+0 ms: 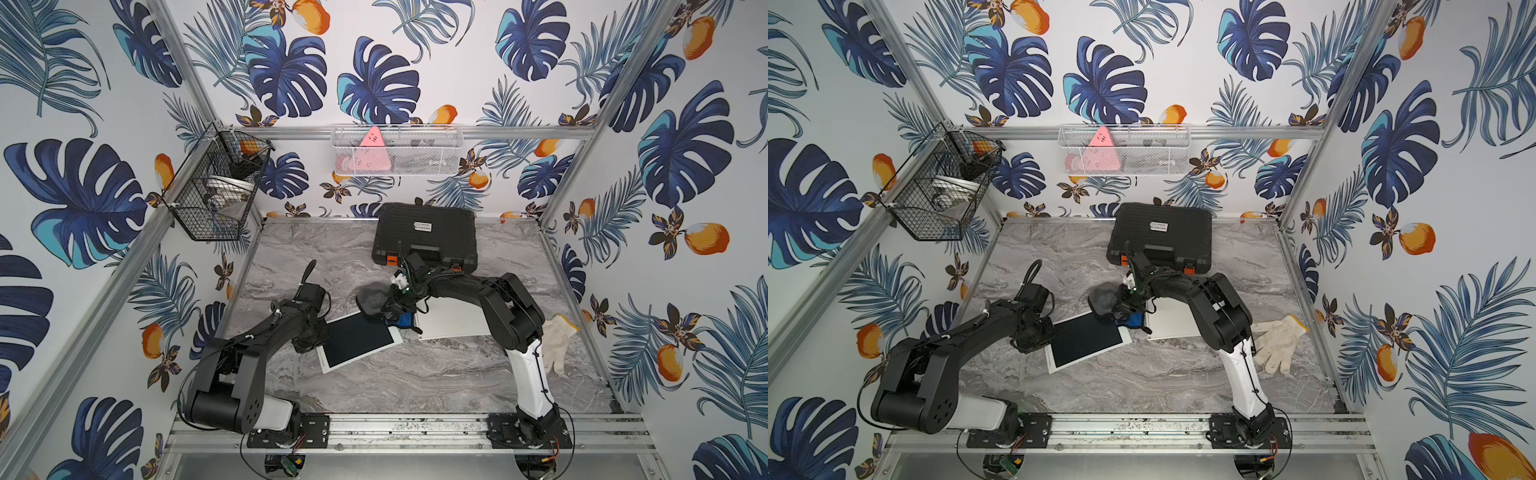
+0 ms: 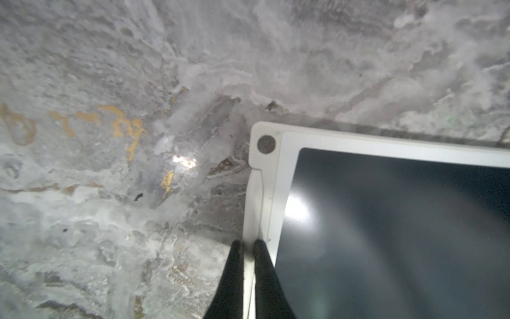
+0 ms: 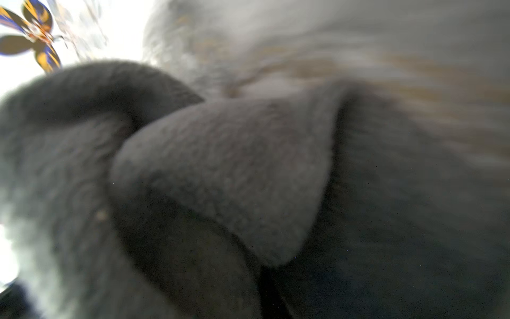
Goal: Wipe the drawing tablet
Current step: Wipe the dirt from the drawing tablet.
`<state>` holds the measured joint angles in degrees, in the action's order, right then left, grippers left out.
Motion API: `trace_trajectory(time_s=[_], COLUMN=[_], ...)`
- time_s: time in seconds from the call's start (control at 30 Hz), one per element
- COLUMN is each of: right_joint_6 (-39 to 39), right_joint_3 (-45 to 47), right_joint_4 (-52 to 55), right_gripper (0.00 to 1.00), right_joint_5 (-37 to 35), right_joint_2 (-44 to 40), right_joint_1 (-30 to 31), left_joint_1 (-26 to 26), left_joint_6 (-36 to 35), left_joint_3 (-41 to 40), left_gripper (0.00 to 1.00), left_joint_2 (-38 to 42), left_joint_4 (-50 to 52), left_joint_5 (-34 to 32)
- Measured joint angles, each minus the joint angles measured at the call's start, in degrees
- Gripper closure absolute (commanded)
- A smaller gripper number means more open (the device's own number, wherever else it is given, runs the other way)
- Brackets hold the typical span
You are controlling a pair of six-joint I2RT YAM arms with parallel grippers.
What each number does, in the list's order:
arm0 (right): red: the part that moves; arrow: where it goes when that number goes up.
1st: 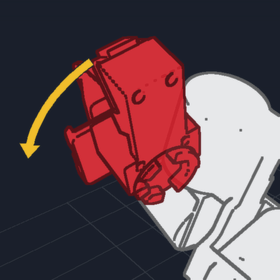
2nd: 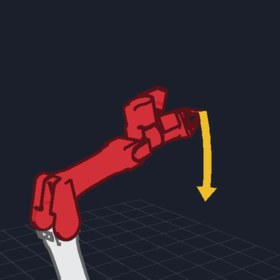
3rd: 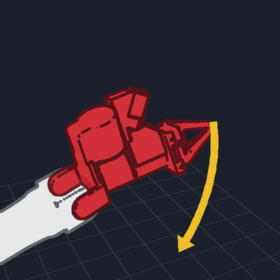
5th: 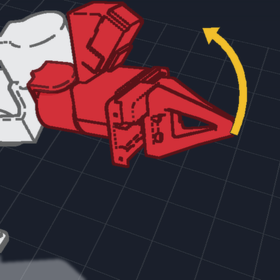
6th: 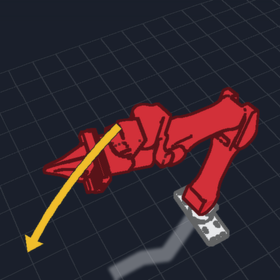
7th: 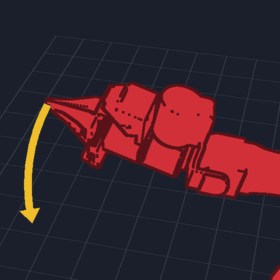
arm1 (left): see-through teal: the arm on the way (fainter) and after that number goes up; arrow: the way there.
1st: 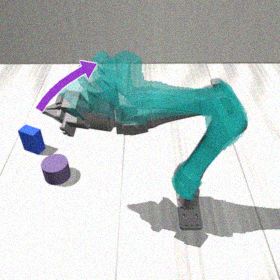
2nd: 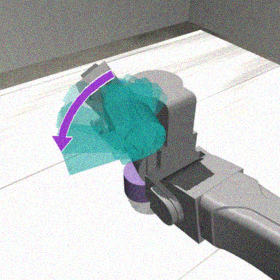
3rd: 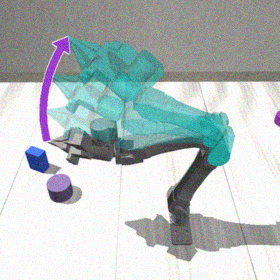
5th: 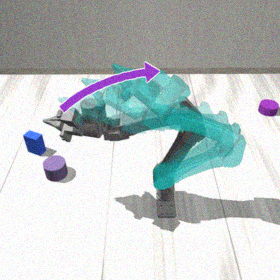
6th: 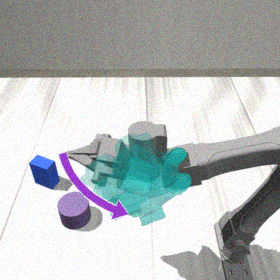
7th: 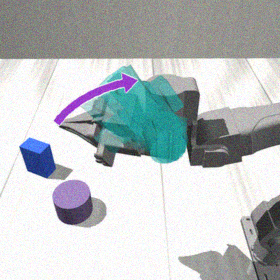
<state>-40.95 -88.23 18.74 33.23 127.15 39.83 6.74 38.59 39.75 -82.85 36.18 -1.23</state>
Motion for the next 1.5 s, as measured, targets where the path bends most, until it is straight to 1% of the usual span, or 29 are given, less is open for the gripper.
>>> trace_trajectory(time_s=[0.1,0.17,0.3,0.4,0.47,0.53,0.6,0.67,0.73,0.8,0.87,0.93,1.0,1.07,1.17,1.3,1.4,1.5], right_joint_6=[0.04,-0.02,-0.17,-0.17,-0.13,-0.15,-0.20,-0.37,-1.09,-1.68,-1.77,-1.95,-1.95,-1.92,-1.95,-2.95,-3.61,-3.69], right_joint_3=[-3.76,-4.26,-0.66,2.40,2.49,0.48,-2.99,-5.20,-5.55,-4.42,-1.33,0.98,1.68,0.66,-3.08,-6.29,-5.44,-1.36], right_joint_4=[0.39,0.39,-2.10,-2.43,-2.14,-0.48,-0.04,-0.46,-1.16,-2.08,-3.43,-3.65,-3.48,-2.51,-2.84,-4.33,-5.55,-7.19], right_gripper=[1.00,1.00,1.00,1.00,1.00,1.00,1.00,1.00,1.00,1.00,1.00,1.00,1.00,1.00,1.00,1.00,1.00,1.00], right_joint_5=[-0.02,0.79,4.24,4.94,4.22,2.16,0.57,-0.13,0.50,1.64,2.58,2.34,1.46,-0.15,-3.15,-3.04,-0.70,1.27], right_joint_2=[2.67,3.37,2.45,0.37,0.00,0.50,2.38,4.00,4.66,4.39,2.73,1.01,0.17,0.39,2.38,5.16,5.38,3.32], right_joint_1=[4.31,4.70,0.70,-2.78,-2.97,-1.62,1.11,3.67,4.48,3.10,-0.09,-3.37,-5.33,-4.90,-1.53,3.56,2.54,-1.33], left_joint_1=[0.07,0.11,0.11,0.24,0.31,0.33,0.35,0.35,0.35,0.35,0.35,0.35,0.37,0.37,0.39,0.42,0.42,0.42], left_joint_6=[-0.50,-0.85,-1.03,-1.07,-1.20,-1.25,-1.36,-2.14,-2.47,-2.67,-2.69,-2.89,-3.32,-3.65,-3.65,-3.76,-3.80,-3.93], left_joint_3=[0.09,0.11,0.28,0.61,0.94,1.42,1.90,2.25,2.51,2.60,2.60,2.60,2.60,2.60,2.60,2.60,2.62,2.62], left_gripper=[0.90,0.90,0.91,0.91,0.92,0.92,0.92,0.92,0.92,0.92,0.92,0.92,0.92,0.92,0.92,0.92,0.92,0.92], left_joint_2=[-0.11,-0.11,-0.33,-0.66,-0.98,-1.51,-1.95,-2.27,-2.47,-2.56,-2.56,-2.56,-2.56,-2.56,-2.56,-2.73,-2.86,-2.86], left_joint_4=[0.07,0.07,0.22,0.52,0.81,1.25,1.75,2.05,2.29,2.38,2.38,2.36,2.36,2.34,2.34,2.29,2.32,2.32], left_joint_5=[-0.11,-0.15,-0.17,-0.28,-0.44,-0.50,-0.59,-0.61,-0.61,-0.59,-0.59,-0.57,-0.57,-0.57,-0.59,-0.52,-0.46,-0.42])
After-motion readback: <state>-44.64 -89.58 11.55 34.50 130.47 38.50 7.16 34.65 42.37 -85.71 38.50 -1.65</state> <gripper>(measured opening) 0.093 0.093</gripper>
